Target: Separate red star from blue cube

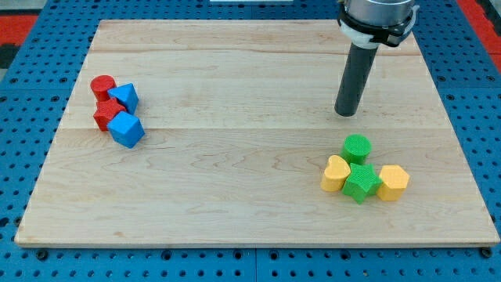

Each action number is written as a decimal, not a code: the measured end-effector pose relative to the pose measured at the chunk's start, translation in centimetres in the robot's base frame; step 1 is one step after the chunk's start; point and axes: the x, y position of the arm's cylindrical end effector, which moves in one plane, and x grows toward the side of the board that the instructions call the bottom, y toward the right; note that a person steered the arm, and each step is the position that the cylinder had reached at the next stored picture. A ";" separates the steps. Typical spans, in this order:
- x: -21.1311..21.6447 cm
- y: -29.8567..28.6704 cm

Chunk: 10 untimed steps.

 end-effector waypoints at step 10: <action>-1.2 -15.7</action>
